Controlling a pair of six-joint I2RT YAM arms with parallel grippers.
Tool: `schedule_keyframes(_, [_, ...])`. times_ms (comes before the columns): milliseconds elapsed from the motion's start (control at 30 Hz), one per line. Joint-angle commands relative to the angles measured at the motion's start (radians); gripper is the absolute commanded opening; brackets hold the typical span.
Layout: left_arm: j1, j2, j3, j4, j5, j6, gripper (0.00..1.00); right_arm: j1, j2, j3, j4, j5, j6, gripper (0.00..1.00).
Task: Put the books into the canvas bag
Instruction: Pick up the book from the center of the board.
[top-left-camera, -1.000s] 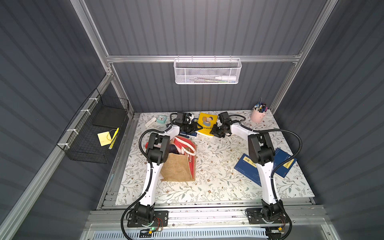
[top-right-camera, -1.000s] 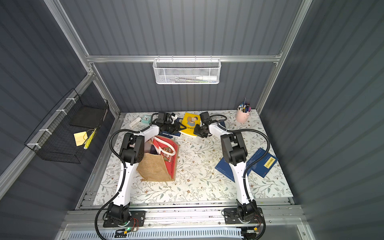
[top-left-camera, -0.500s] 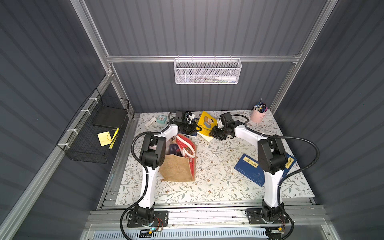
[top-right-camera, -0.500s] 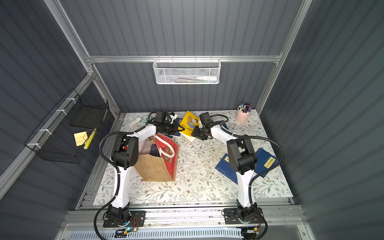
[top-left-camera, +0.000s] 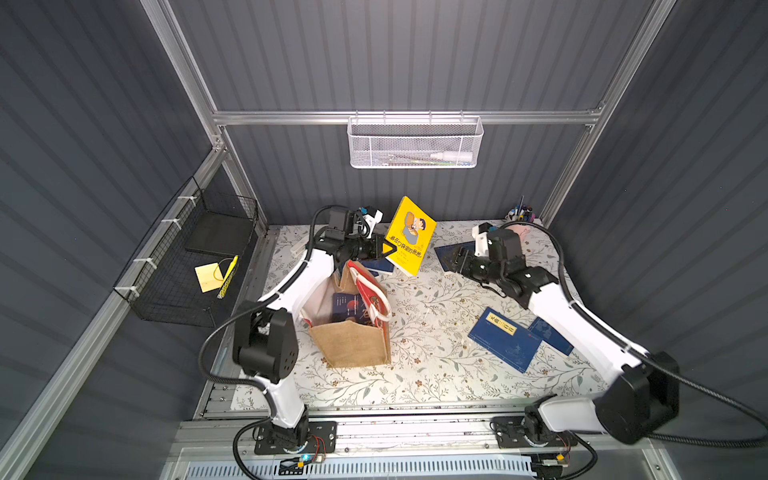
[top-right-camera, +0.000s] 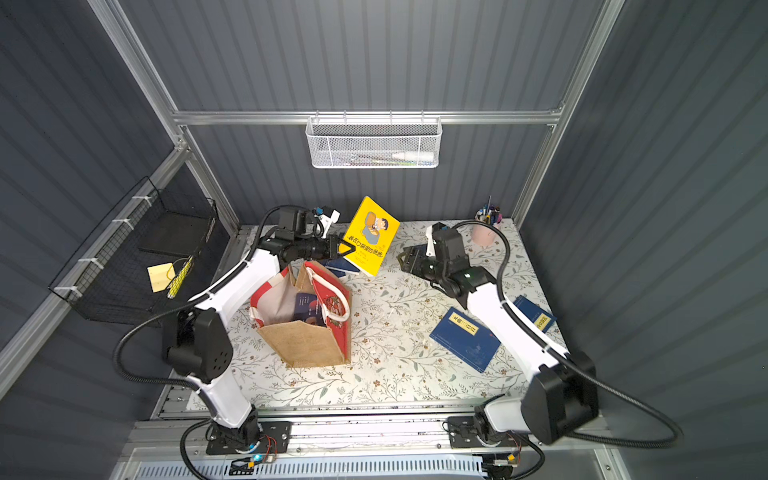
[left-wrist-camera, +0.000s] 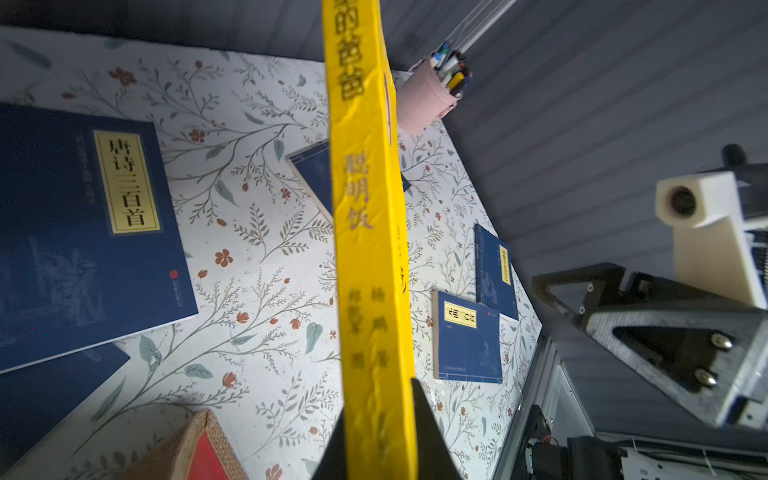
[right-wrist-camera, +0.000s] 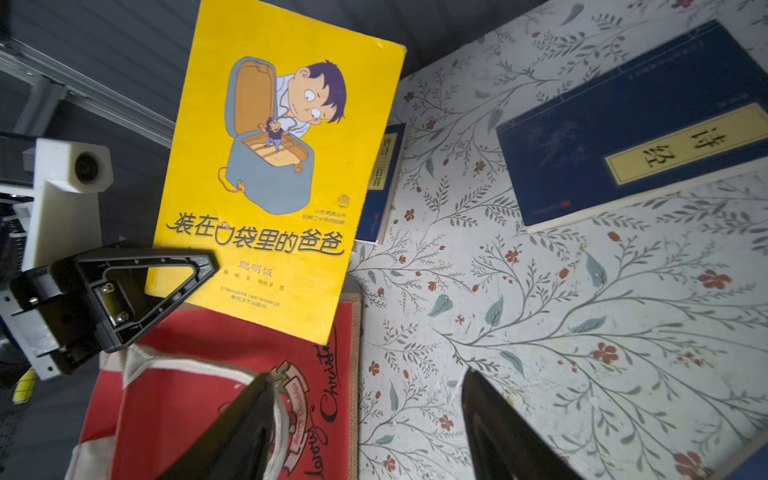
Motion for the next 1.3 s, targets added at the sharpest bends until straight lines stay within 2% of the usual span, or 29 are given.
schedule_keyframes(0, [-0.007,-0.147,-0.032,0.097,0.016,0.056,0.0,-0.02,-0.114,-0.081,0.182,-0.087,0.053,0.77])
schedule_keyframes(200, [-0.007,-0.296,-0.078,0.212,0.068,0.026,0.0,-0.023,-0.164,-0.048,0.276,-0.273,0.055,0.86])
schedule_keyframes(400, [-0.018,-0.364,-0.101,0.331,0.14,-0.102,0.0,-0.026,-0.131,-0.051,0.439,-0.449,0.107,0.93])
schedule_keyframes(600, [-0.043,-0.398,-0.201,0.462,0.178,-0.201,0.0,-0.038,-0.064,-0.068,0.646,-0.52,0.217,0.95])
schedule_keyframes(767, [-0.053,-0.383,-0.284,0.659,0.258,-0.361,0.0,-0.065,0.023,-0.07,0.816,-0.559,0.345,0.95])
schedule_keyframes(1033, [-0.055,-0.374,-0.301,0.749,0.306,-0.438,0.0,-0.081,0.056,-0.069,0.836,-0.588,0.386,0.95])
schedule_keyframes(1133, [-0.056,-0.358,-0.313,0.778,0.309,-0.466,0.0,-0.081,0.064,-0.057,0.826,-0.602,0.395,0.86])
schedule_keyframes(1267, [-0.056,-0.346,-0.321,0.757,0.305,-0.449,0.0,-0.081,0.066,-0.048,0.821,-0.621,0.401,0.62])
